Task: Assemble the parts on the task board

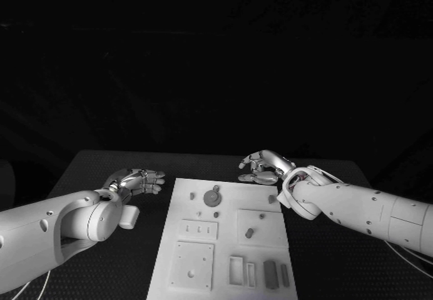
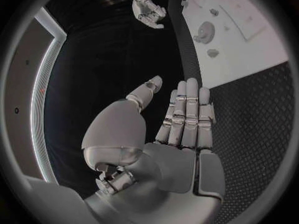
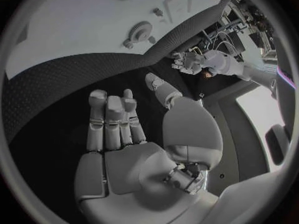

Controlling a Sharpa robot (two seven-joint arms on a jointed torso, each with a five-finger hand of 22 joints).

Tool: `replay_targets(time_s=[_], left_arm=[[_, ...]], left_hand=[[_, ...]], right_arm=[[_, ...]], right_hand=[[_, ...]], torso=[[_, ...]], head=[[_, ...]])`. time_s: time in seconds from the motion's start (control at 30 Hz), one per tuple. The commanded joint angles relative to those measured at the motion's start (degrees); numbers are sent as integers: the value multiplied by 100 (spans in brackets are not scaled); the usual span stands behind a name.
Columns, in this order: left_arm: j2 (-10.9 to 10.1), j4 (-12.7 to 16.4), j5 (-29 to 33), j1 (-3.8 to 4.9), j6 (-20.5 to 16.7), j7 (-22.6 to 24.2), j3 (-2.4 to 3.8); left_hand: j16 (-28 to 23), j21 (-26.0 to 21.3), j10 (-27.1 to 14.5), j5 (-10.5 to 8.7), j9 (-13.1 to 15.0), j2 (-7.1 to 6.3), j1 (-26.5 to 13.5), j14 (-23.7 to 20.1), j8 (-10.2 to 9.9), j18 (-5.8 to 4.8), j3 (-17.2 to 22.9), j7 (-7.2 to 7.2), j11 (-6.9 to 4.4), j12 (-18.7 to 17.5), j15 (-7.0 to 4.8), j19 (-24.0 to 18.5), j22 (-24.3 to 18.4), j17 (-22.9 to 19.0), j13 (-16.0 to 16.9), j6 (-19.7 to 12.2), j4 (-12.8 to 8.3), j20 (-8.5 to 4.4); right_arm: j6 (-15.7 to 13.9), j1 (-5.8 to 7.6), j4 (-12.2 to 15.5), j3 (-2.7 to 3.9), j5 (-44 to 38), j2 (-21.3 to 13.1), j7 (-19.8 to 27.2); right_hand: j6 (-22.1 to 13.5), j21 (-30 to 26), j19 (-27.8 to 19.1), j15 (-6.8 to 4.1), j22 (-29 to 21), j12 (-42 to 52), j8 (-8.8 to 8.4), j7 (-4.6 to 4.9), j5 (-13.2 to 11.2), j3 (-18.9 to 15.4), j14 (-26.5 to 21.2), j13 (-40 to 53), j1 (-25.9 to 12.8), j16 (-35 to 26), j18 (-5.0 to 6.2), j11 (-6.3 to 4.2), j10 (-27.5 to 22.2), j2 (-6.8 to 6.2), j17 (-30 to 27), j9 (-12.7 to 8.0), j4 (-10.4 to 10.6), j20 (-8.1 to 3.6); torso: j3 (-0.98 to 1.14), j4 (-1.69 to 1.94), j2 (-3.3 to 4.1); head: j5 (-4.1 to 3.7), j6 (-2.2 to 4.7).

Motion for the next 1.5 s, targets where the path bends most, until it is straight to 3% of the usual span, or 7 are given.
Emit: replay_targets(time_s=[0.03,0.3,0.7,0.87,1.0,1.07,1.5], left_arm=[[11,-22,-80,8,173,75,7],[53,-101,-166,7,266,87,7],[92,-178,-181,4,331,95,6],[103,-196,-182,3,343,90,4],[110,-172,-182,1,363,87,3],[114,-163,-182,1,373,82,2],[123,-185,-182,-1,384,83,1]], left_hand=[[-38,27,59,-8,11,32,-38,-24,-19,6,13,19,-8,26,5,-43,92,-11,11,39,-3,11],[-51,22,54,-9,17,28,-29,-35,-23,6,15,11,-11,13,11,-54,91,-23,14,42,-14,16],[-74,16,-64,-15,26,14,-24,-40,-56,10,8,1,20,-60,23,-69,90,-49,-1,9,-23,29],[-82,16,-93,-15,28,13,-23,-47,-65,11,7,1,25,-66,27,-71,90,-56,-5,-3,-22,32],[-87,15,-107,-14,29,13,-23,-50,-71,12,6,1,28,-67,29,-72,90,-60,-6,-10,-22,34],[-89,15,-113,-10,30,14,-20,-51,-72,13,8,-1,28,-67,29,-73,90,-62,-7,-12,-24,34],[-93,14,-122,-7,32,11,-19,-53,-76,14,6,-1,29,-66,31,-75,90,-65,-7,-15,-25,36]], right_arm=[[592,-8,36,-1,730,-106,453],[782,-30,-24,-2,498,-410,453],[1035,-238,-336,-7,-233,-638,409],[982,-347,-442,-10,-409,-633,366],[955,-413,-478,-10,-422,-627,369],[950,-453,-529,-10,-437,-601,375],[919,-607,-722,-9,-454,-419,419]], right_hand=[[-22,-180,-205,13,-65,-187,4,52,52,-35,-184,-157,56,-205,243,11,-147,77,-131,-13,-134,107],[-72,-396,-374,-1,-153,-423,-2,27,94,-69,-370,-455,216,-403,265,-10,-276,86,-308,-31,-272,285],[-263,-673,-732,76,-201,-616,-60,60,299,-305,-743,-726,245,-598,244,38,-623,-80,-481,-71,-293,468],[-419,-926,-1019,150,-249,-811,-61,28,301,-257,-1029,-1010,507,-782,217,34,-839,-145,-690,-76,-296,618],[-619,-924,-958,176,-227,-753,-124,170,184,-158,-1007,-1095,639,-700,258,143,-835,-213,-732,-109,-257,661],[-649,-916,-949,182,-211,-718,-127,175,156,-142,-1007,-1103,651,-664,265,152,-848,-232,-731,-112,-251,673],[-663,-900,-986,164,-137,-593,-69,95,74,-97,-1077,-1137,719,-559,265,93,-925,-226,-740,-92,-264,699]], torso=[[44,-48,1],[128,-114,-4],[191,-205,-41],[197,-214,-53],[205,-209,-52],[207,-212,-49],[190,-226,-54]], head=[[-15,9],[2,9],[6,-34],[-22,-42],[-20,-45],[-12,-37],[3,-63]])
